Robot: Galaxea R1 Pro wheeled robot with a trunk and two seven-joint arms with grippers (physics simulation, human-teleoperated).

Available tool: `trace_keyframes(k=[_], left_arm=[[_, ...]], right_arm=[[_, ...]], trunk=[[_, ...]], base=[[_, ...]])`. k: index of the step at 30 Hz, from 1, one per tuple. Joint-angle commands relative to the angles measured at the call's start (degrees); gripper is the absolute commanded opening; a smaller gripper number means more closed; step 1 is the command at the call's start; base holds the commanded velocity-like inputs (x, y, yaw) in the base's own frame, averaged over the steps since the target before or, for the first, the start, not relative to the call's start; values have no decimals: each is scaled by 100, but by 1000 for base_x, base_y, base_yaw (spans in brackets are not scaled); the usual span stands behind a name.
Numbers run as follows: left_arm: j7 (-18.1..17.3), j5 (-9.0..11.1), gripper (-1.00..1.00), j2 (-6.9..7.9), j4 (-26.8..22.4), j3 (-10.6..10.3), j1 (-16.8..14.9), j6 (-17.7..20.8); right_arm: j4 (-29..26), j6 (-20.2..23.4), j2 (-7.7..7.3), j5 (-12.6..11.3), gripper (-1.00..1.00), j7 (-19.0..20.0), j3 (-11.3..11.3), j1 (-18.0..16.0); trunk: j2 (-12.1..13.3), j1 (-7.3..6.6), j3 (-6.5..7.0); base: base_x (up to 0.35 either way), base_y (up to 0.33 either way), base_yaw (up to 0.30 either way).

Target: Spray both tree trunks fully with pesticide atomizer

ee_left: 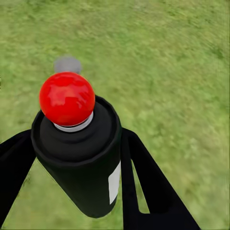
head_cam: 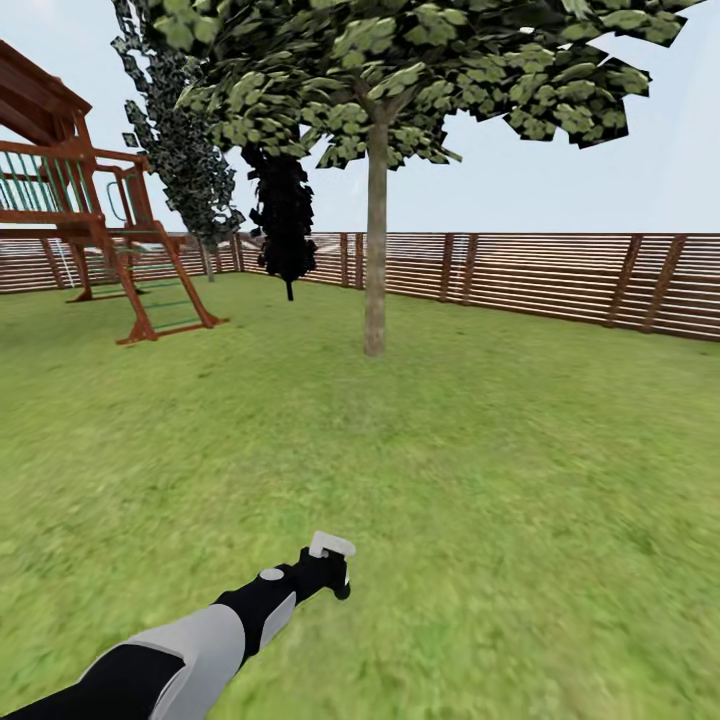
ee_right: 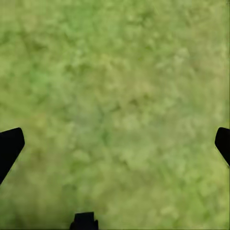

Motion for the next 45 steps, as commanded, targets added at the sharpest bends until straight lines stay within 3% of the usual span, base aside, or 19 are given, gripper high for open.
trace_keyframes(k=[1, 8, 30, 45], left_arm=[[2, -3, -100, 0, 7, -27, -6, -33], [2, -3, -100, 0, 7, -17, -6, -33], [-2, -3, -100, 0, 32, -5, -6, -34], [1, -3, -100, 0, 16, -15, -6, -33]], right_arm=[[26, -42, -1, 34, 100, -17, -27, -11], [26, -42, -1, 34, 100, -17, -27, -11], [26, -42, -1, 34, 100, -17, -27, -11], [26, -42, -1, 34, 100, -17, -27, -11]], trunk=[[-4, 8, -7], [-4, 8, -7], [-4, 8, -7], [-4, 8, -7]], base=[[700, 0, 0], [700, 0, 0], [350, 0, 0], [700, 0, 0]])
